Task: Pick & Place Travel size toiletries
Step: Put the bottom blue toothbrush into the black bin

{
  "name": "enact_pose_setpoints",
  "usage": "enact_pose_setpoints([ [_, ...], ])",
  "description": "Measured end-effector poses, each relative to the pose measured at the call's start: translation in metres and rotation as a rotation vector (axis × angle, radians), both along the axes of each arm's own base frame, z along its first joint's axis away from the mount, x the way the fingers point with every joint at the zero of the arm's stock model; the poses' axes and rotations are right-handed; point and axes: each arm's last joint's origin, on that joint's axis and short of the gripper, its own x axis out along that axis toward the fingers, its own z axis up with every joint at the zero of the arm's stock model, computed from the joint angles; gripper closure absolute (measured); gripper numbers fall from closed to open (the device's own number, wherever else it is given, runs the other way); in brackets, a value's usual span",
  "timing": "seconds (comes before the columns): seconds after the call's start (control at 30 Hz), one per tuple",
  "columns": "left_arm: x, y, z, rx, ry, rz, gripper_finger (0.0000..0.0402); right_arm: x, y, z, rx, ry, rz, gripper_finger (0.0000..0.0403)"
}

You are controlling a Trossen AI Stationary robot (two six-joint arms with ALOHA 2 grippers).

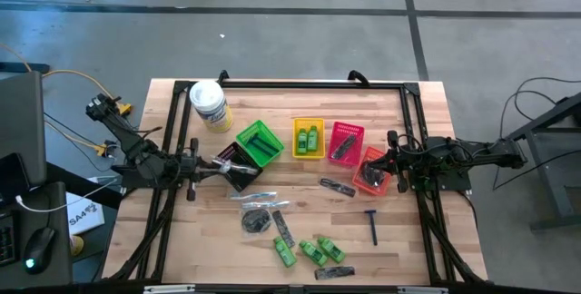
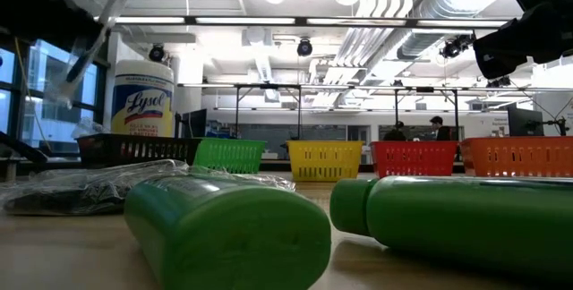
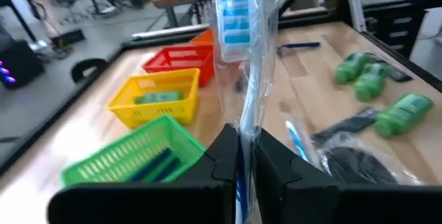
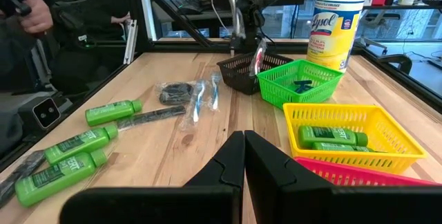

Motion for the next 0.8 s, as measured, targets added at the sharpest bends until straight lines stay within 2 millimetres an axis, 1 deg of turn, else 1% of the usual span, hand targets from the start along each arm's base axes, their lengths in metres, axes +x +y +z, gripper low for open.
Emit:
enact_pose_setpoints([
  [0.13, 0.003, -0.001, 0.025, 0.042, -0.011, 0.039, 0.0387, 0.000, 0.000, 0.000, 0.002, 0.000, -0.001, 0.0399],
  [0.23, 0.007, -0.004, 0.049, 0.105, 0.017, 0.065, 0.0387, 0.000, 0.000, 0.000, 0.001, 0.000, -0.004, 0.0399],
  [0.4, 0.017, -0.011, 0.085, 0.231, 0.171, 0.143, 0.0387, 0.000, 0.000, 0.000, 0.001, 0.000, -0.004, 0.0399],
  [0.5, 0.025, -0.019, 0.101, 0.294, 0.269, 0.180, 0.0387, 0.000, 0.000, 0.000, 0.001, 0.000, -0.004, 0.0399],
  [0.57, 0.033, -0.025, 0.109, 0.340, 0.330, 0.193, 0.0387, 0.000, 0.000, 0.000, 0.001, 0.000, -0.004, 0.0399],
  [0.67, 0.048, -0.029, 0.117, 0.384, 0.442, 0.222, 0.0387, 0.000, 0.000, 0.000, 0.000, 0.000, -0.003, 0.0399],
  [0.8, 0.070, -0.022, 0.116, 0.374, 0.638, 0.280, 0.0387, 0.000, 0.000, 0.000, 0.000, 0.000, -0.004, 0.0399],
])
